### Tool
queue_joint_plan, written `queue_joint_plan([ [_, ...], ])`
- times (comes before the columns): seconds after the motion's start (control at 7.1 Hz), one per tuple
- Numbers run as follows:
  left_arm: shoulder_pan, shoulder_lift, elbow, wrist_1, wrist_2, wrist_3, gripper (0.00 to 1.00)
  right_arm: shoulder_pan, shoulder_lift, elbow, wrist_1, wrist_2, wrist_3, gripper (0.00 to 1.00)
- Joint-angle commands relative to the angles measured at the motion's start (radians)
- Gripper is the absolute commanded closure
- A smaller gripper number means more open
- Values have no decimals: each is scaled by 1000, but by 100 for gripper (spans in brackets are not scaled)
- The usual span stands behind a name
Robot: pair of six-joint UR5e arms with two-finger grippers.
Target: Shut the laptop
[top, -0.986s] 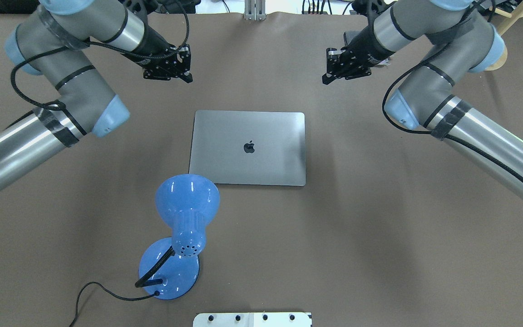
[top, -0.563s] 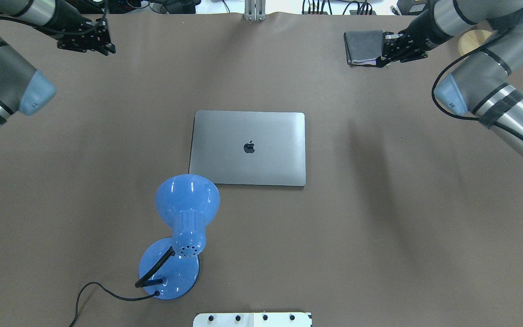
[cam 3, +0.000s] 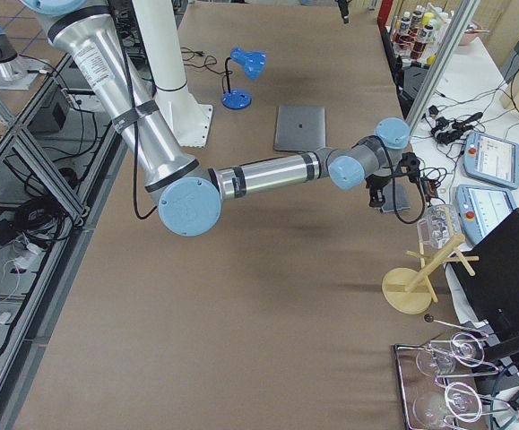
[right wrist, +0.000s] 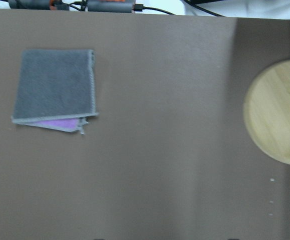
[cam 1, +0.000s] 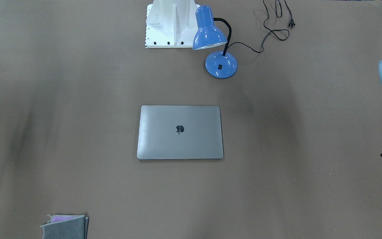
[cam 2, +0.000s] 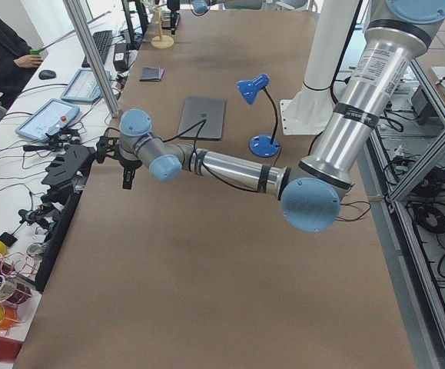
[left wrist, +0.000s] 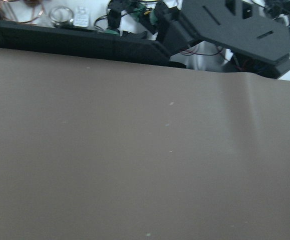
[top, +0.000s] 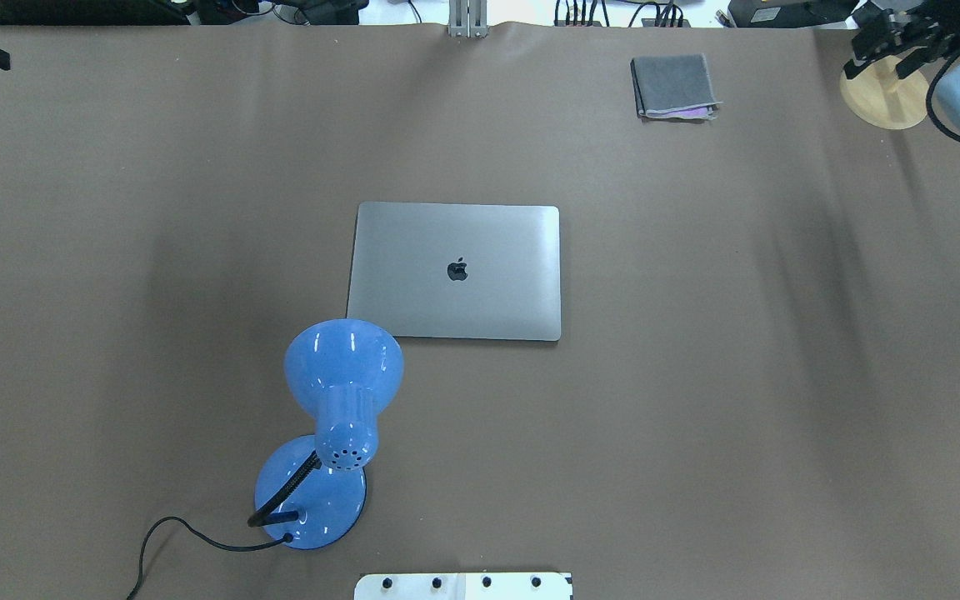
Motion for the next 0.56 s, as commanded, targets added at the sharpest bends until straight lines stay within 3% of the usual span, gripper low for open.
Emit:
queue_joint_plan([
  [0.0,-118,98,-19,116,8,258,2,95,-86,16,-93,-39,-248,0],
  [0.14,-164,172,-20,121,5,388,2,123,-118,76,-208,-82,-367,0],
  [0.42,-200,274,-61,143,-4,416,2,128,-217,419,-644,-198,-458,0],
])
